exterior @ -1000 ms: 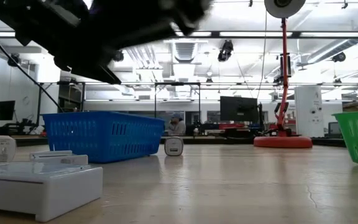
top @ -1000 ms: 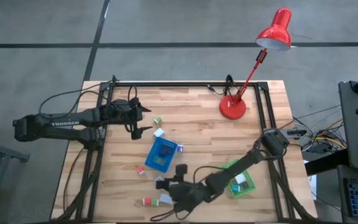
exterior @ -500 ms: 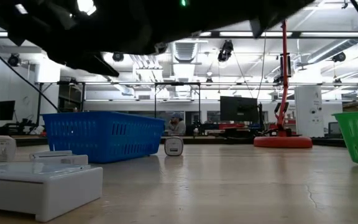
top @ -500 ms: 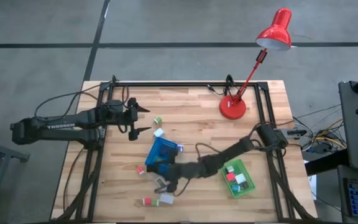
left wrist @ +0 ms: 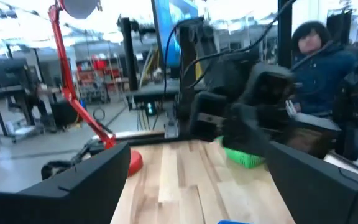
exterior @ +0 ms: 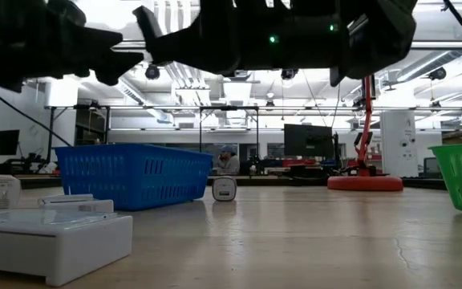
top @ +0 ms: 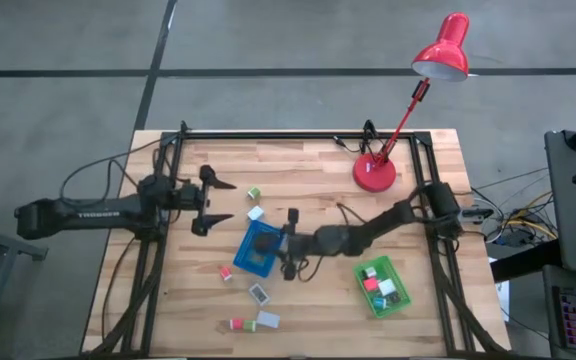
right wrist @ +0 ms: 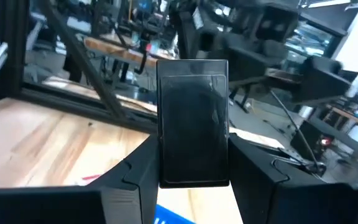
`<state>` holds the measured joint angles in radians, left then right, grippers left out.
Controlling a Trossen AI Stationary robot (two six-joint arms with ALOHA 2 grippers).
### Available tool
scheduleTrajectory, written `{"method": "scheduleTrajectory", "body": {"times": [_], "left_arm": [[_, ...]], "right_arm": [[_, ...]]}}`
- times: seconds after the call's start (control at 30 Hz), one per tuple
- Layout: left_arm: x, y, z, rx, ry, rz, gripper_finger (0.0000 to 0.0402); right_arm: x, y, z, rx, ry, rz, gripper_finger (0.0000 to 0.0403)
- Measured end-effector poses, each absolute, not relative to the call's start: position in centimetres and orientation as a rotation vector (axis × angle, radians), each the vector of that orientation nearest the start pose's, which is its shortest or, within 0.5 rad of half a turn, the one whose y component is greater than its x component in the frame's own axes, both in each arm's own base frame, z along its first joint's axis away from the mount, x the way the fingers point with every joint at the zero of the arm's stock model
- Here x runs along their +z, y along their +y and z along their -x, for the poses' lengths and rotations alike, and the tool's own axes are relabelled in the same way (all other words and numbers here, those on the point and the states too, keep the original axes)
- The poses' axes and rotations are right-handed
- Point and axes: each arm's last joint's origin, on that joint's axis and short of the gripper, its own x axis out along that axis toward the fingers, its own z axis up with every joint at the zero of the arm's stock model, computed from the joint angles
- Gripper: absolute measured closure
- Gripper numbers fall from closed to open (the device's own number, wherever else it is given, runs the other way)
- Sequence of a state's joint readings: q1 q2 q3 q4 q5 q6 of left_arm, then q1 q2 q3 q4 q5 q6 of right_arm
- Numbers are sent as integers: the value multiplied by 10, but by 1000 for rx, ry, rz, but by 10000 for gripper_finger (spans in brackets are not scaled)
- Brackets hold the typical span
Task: Pick & Place Office items
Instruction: Put the black digital clock into the blue bin
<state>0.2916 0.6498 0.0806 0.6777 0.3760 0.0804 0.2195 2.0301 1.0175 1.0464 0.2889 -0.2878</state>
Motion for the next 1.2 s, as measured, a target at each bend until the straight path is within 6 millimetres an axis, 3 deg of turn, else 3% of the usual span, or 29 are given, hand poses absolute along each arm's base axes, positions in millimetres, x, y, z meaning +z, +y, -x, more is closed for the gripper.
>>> {"method": "scheduleTrajectory", "body": {"times": [0.23, 0.37, 0.77, 1.2], "left_arm": [[189, 31, -138, -72, -123, -118, 24], [192, 31, -139, -70, -133, -130, 24], [193, 33, -145, -70, -96, -153, 24], [200, 31, -157, -100, -167, -159, 24]], "right_arm": [[172, 51, -404, -18, -114, 255, 259], [172, 39, -402, 51, -158, 263, 259], [169, 7, -395, 49, -201, 232, 259], [168, -7, -396, 46, -197, 213, 259]]}}
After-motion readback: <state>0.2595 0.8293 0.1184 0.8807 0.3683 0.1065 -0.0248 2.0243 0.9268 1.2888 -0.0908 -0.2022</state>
